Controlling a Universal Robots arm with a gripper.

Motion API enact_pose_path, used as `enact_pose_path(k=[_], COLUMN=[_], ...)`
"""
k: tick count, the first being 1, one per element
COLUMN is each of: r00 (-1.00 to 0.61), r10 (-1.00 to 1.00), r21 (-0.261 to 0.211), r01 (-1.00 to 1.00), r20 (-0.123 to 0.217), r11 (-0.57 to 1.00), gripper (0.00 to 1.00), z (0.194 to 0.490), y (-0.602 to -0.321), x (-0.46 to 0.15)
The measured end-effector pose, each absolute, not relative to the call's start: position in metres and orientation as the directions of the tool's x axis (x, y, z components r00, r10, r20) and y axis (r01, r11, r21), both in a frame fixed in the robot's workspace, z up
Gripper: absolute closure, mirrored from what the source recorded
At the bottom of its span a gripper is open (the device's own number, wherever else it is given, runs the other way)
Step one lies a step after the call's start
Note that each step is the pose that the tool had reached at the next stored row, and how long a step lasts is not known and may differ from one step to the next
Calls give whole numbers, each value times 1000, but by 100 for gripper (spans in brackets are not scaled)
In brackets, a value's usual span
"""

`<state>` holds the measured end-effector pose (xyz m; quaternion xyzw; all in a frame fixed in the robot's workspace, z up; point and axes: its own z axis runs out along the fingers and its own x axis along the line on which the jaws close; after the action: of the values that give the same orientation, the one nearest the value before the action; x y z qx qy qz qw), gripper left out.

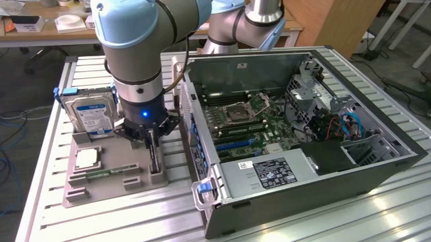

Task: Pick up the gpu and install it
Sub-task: 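Pick up the gpu and move the gpu toward the slot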

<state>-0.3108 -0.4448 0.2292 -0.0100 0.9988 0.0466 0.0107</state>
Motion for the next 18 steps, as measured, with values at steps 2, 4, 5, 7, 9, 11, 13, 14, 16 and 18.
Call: enact_pose_path(k=[2,4,5,7,9,11,13,14,16,18], r00=[-1000,-1000,-1000,-1000,-1000,-1000,-1000,-1000,-1000,-1000], r10=[-19,-19,-19,-19,-19,-19,-19,-19,-19,-19], r21=[93,93,93,93,93,93,94,96,99,102], r01=[-21,-21,-21,-21,-21,-21,-21,-21,-21,-21], r20=[-22,-22,-22,-22,-22,-22,-22,-23,-22,-23], r11=[995,995,995,995,995,995,995,995,995,995], gripper=[73,73,73,74,74,74,74,74,74,74], z=[229,229,229,229,229,229,230,230,231,233], y=[-445,-445,-445,-445,-445,-445,-445,-445,-445,-445], x=[-311,-311,-311,-311,-311,-311,-311,-311,-311,-311])
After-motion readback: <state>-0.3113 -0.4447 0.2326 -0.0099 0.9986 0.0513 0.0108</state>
